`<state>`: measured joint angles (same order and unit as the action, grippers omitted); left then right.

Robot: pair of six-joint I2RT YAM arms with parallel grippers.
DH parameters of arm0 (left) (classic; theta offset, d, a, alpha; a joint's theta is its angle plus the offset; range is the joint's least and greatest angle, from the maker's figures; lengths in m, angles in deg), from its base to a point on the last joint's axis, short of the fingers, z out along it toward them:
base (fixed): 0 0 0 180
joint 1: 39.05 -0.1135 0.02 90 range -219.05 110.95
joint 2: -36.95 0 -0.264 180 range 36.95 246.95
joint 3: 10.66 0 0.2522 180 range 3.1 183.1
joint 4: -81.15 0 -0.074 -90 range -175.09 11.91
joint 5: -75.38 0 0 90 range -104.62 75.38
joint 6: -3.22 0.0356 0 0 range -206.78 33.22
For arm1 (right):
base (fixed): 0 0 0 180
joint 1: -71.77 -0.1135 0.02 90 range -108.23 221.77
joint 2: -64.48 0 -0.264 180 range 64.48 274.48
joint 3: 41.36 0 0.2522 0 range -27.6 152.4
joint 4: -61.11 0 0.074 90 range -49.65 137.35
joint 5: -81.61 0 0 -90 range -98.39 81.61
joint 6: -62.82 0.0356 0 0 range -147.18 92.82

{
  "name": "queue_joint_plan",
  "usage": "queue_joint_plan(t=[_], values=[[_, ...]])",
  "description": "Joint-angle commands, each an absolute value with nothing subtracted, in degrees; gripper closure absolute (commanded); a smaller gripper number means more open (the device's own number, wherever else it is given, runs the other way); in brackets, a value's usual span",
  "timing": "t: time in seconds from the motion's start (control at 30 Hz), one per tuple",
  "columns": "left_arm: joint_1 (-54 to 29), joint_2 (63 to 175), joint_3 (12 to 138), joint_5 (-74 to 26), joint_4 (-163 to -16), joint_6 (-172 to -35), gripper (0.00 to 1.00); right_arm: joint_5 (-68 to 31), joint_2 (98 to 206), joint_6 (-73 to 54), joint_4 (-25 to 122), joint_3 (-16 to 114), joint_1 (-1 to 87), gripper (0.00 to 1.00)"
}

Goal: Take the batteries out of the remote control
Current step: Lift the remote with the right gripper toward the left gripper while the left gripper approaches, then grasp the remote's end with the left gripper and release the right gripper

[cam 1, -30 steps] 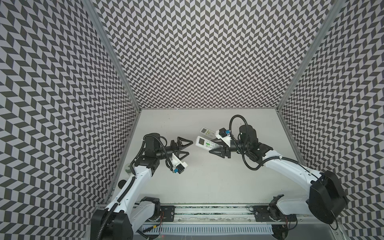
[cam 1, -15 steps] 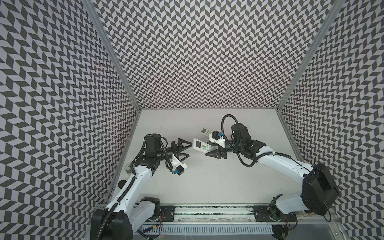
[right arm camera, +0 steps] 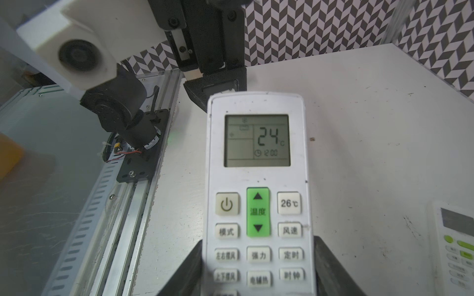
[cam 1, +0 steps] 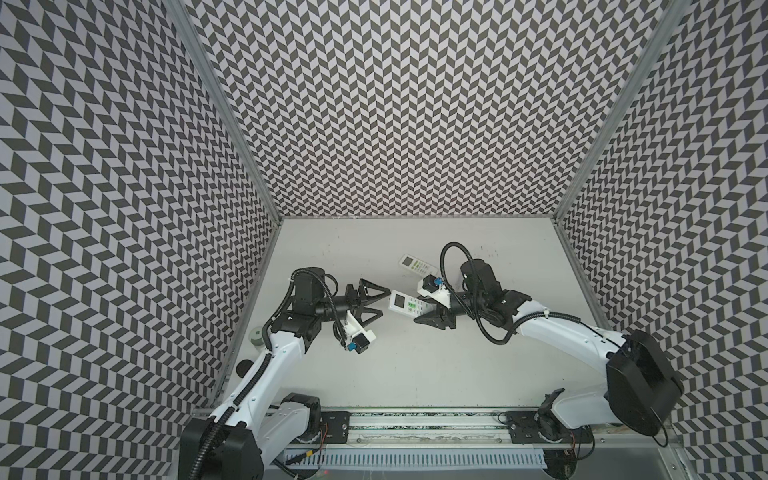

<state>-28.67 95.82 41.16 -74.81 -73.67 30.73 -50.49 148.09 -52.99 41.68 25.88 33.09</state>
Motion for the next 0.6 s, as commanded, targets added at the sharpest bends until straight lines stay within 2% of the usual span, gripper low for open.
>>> queue_joint_plan(t=[0.0,0.17,0.4,0.5,0.57], values=[[-28.0,96.4,42.5,-75.4,-70.3,51.7,0.11,-53.9,151.5,-57.5,39.5,31.3,31.8,0.68],[-27.7,96.7,42.0,-75.2,-66.9,57.6,0.26,-51.8,153.7,-58.8,39.3,32.7,29.4,0.69],[-26.6,98.1,41.5,-71.9,-66.9,59.8,0.5,-51.6,155.0,-59.3,38.1,34.6,28.3,0.68],[-26.3,99.5,42.6,-70.8,-69.7,57.1,0.55,-51.6,153.5,-59.6,38.8,33.5,28.1,0.68],[-26.3,100.1,42.7,-70.8,-69.7,57.8,0.63,-51.2,152.5,-59.1,41.3,31.9,28.1,0.68]])
